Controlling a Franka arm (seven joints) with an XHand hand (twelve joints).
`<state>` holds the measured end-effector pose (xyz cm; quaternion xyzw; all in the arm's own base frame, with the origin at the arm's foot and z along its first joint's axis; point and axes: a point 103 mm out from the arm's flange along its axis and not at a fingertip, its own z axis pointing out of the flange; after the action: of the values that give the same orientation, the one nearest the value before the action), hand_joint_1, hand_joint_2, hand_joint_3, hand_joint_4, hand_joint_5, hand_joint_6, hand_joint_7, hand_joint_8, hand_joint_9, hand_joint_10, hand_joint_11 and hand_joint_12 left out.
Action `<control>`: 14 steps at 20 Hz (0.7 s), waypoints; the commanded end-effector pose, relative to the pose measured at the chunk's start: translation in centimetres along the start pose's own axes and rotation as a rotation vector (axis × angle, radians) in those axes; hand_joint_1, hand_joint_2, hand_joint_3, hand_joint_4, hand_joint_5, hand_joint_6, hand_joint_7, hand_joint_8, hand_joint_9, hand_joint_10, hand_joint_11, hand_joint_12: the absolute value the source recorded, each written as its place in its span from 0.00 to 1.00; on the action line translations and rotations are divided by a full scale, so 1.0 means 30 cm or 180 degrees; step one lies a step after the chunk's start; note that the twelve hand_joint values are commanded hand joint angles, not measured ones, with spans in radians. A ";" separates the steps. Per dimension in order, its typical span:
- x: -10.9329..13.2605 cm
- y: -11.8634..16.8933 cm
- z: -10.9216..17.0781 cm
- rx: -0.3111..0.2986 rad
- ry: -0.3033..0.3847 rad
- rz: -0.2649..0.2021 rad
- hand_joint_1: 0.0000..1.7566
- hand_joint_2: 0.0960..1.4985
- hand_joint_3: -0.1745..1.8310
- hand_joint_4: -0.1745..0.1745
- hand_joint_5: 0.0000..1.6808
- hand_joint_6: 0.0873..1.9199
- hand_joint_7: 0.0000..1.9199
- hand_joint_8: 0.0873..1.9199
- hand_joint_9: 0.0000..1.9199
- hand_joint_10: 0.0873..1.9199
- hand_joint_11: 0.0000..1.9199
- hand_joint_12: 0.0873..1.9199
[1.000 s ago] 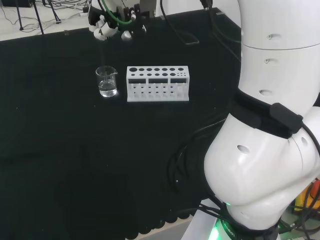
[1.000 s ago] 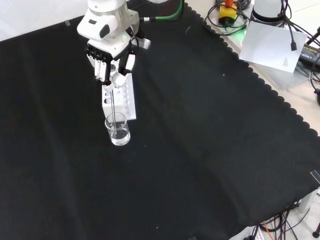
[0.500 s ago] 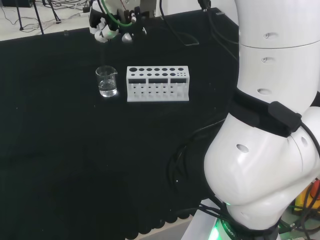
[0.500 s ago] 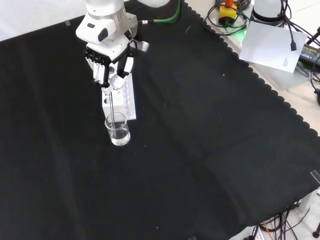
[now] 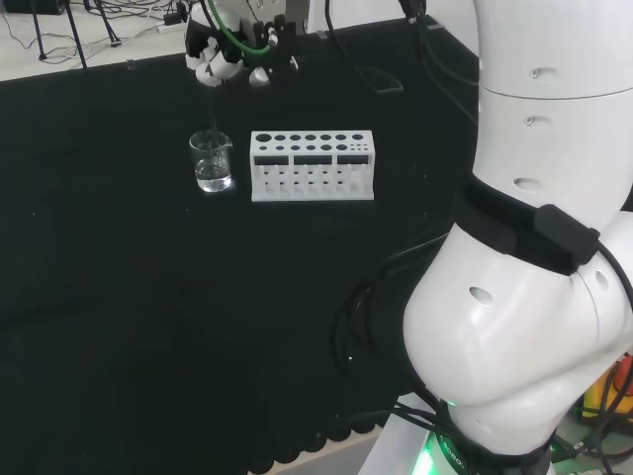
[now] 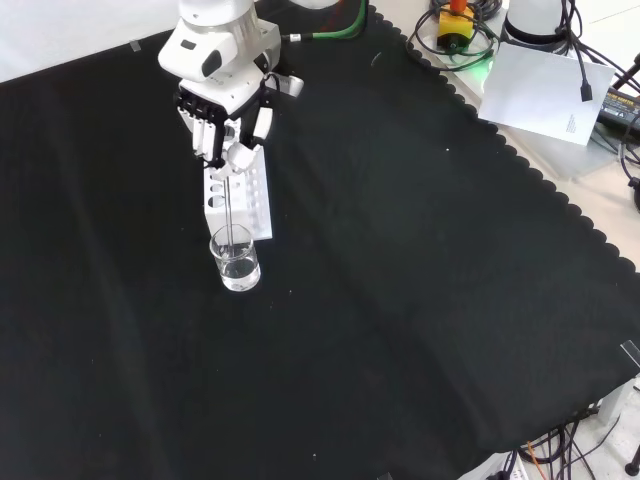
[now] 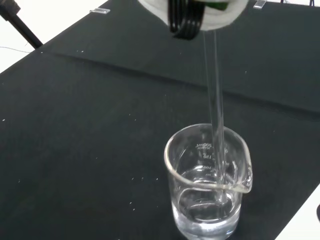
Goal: Stir in the beaker to the left of the white test tube rack with the glass rod.
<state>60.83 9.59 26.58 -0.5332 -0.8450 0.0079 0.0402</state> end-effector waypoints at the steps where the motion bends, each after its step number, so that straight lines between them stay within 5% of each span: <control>1: 0.036 0.003 0.007 -0.0012 0.0027 -0.0039 0.74 0.55 0.30 0.00 0.67 0.25 0.57 0.61 0.91 0.37 0.89 0.36; 7: 0.062 0.057 0.002 -0.0039 0.0020 -0.0126 0.74 0.54 0.30 0.00 0.67 0.25 0.57 0.61 0.91 0.37 0.89 0.36; 14: -0.041 0.046 0.001 -0.0048 0.0091 -0.0015 0.74 0.54 0.30 0.00 0.67 0.25 0.57 0.61 0.91 0.37 0.89 0.36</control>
<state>62.69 10.76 26.36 -0.5228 -0.8513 -0.0024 0.0446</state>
